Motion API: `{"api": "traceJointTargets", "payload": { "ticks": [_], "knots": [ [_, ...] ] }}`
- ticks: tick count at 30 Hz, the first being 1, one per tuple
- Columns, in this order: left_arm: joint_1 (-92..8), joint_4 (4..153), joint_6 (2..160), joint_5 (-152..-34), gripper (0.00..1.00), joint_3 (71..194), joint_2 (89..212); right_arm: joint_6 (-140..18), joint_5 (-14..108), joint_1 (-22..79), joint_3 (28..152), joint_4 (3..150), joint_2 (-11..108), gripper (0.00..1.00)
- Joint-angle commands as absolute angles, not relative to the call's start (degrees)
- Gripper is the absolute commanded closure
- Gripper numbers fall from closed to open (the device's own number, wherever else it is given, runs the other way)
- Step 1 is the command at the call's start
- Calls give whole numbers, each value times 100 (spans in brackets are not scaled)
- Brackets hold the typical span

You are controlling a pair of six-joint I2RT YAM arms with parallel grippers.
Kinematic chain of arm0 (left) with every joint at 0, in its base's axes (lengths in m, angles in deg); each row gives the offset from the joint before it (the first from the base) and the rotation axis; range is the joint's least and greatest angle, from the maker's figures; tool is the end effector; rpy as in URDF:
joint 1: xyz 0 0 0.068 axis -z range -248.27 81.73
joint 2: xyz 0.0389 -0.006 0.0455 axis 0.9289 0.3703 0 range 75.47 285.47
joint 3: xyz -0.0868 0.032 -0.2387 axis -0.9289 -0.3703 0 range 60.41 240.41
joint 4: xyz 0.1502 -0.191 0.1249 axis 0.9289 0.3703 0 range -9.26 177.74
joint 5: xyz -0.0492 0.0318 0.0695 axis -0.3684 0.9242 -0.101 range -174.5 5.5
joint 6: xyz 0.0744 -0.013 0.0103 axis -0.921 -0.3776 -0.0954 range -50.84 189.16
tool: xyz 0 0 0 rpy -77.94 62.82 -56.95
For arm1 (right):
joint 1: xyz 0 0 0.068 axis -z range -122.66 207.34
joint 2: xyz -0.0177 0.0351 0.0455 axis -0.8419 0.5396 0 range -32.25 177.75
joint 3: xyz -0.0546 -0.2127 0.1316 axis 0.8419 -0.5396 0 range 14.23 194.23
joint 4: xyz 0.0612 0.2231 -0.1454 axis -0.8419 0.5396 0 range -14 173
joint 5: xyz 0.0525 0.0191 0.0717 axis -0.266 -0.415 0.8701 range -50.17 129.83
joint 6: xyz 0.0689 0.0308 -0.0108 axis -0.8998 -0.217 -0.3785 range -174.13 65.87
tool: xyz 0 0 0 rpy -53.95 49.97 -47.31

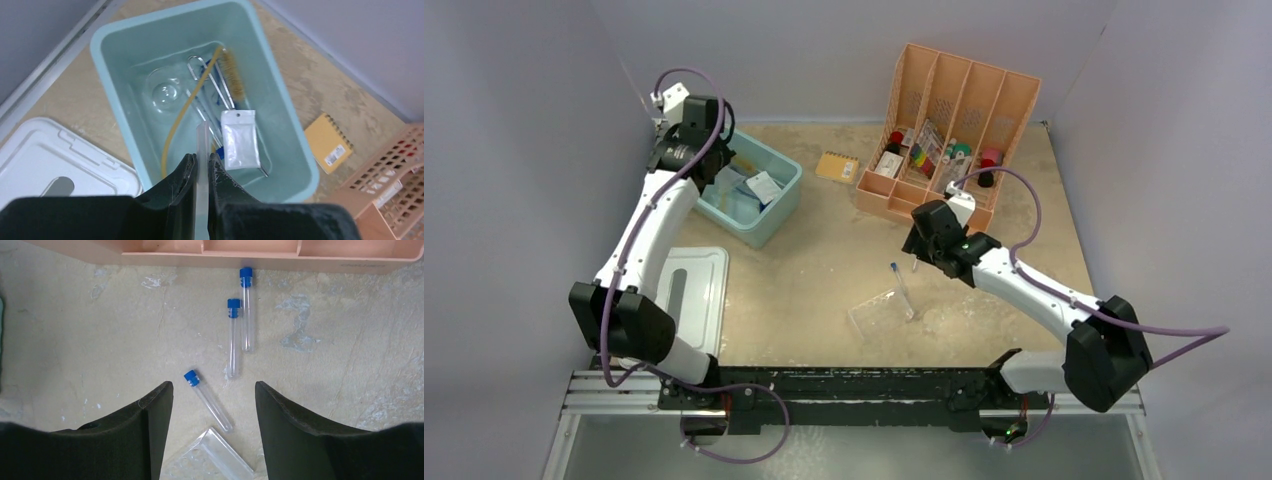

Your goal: Organize the chemistry lab equipment

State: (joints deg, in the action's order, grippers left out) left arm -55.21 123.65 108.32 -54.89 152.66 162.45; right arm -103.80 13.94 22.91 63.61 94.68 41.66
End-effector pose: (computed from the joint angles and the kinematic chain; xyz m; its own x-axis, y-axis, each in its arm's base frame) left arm 0.3588 -0.0505 0.3637 -0.3447 -0.4837 -0.8045 -0.5188 0.8124 -0.2661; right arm 0.2693 0.1504 0.2077 -0.5531 0.4525 -0.6996 0.2712 0.8917 0.3623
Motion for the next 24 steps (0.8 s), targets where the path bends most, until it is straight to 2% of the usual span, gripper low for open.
{"api": "traceJointTargets", "payload": {
  "ticks": [1, 13, 20, 24],
  "knots": [
    [-5947, 12051, 11407, -5806, 100, 14837, 16257, -10234, 1339, 2314, 6598, 9317, 4252, 37],
    [-6141, 11366, 11504, -6119, 100, 14002, 16988, -10213, 1210, 2324, 6719, 9408, 4489, 37],
    [-6141, 11637, 11587, -6328, 100, 13797, 17249, -10228, 1153, 2333, 6712, 9382, 4486, 37],
    [-6141, 11488, 11440, -6376, 93, 13625, 17307, -10244, 1174, 2333, 6762, 9388, 4523, 37]
  ]
}}
